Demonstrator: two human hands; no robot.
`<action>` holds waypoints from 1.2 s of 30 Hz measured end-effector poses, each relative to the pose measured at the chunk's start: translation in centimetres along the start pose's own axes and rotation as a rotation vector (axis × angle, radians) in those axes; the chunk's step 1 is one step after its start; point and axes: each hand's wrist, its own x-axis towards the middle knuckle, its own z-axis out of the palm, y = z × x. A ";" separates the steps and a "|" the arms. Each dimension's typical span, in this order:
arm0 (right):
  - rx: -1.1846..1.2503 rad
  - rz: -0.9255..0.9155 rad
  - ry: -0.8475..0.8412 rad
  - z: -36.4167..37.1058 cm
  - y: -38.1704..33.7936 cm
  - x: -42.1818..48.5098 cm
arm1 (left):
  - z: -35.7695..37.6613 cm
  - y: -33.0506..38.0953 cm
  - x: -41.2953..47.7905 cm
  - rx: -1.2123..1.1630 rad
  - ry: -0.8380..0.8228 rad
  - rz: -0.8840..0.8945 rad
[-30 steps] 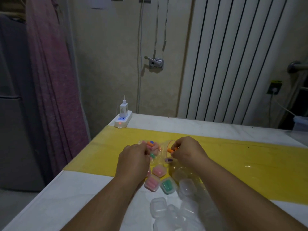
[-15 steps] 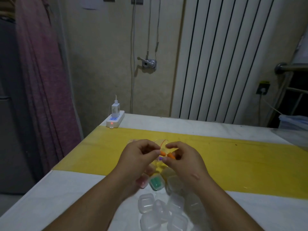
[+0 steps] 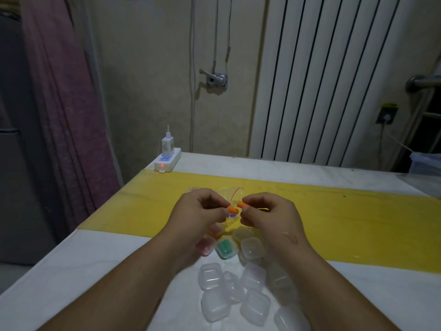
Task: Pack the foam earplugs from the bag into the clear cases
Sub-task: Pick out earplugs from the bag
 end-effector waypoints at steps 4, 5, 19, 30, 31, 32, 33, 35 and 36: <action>-0.015 -0.064 -0.012 0.2 0.0 -0.1 | 0.2 0.0 -0.2 -0.037 -0.015 -0.008; -0.018 -0.070 -0.016 0.3 0.0 -0.1 | 0.2 0.1 -0.3 -0.044 -0.022 -0.014; -0.013 -0.076 -0.032 0.4 -0.1 -0.1 | -0.1 0.1 -0.1 0.010 -0.063 0.042; 0.048 -0.002 0.055 -0.3 -0.3 0.3 | 0.0 0.0 0.0 0.481 -0.018 0.216; 0.050 0.006 0.077 -0.5 -0.2 0.4 | 0.0 0.0 -0.1 0.645 -0.060 0.275; 0.057 0.015 0.093 -0.7 -0.2 0.4 | 0.0 0.2 -0.3 0.768 -0.119 0.309; 0.065 0.024 0.104 -0.8 -0.2 0.5 | 0.2 0.4 -0.5 0.875 -0.181 0.320; 0.055 0.032 0.116 -0.9 -0.1 0.5 | 0.6 0.6 -0.8 1.084 -0.299 0.329; 0.044 0.032 0.121 -0.9 -0.2 0.5 | 0.9 0.7 -1.0 1.162 -0.342 0.330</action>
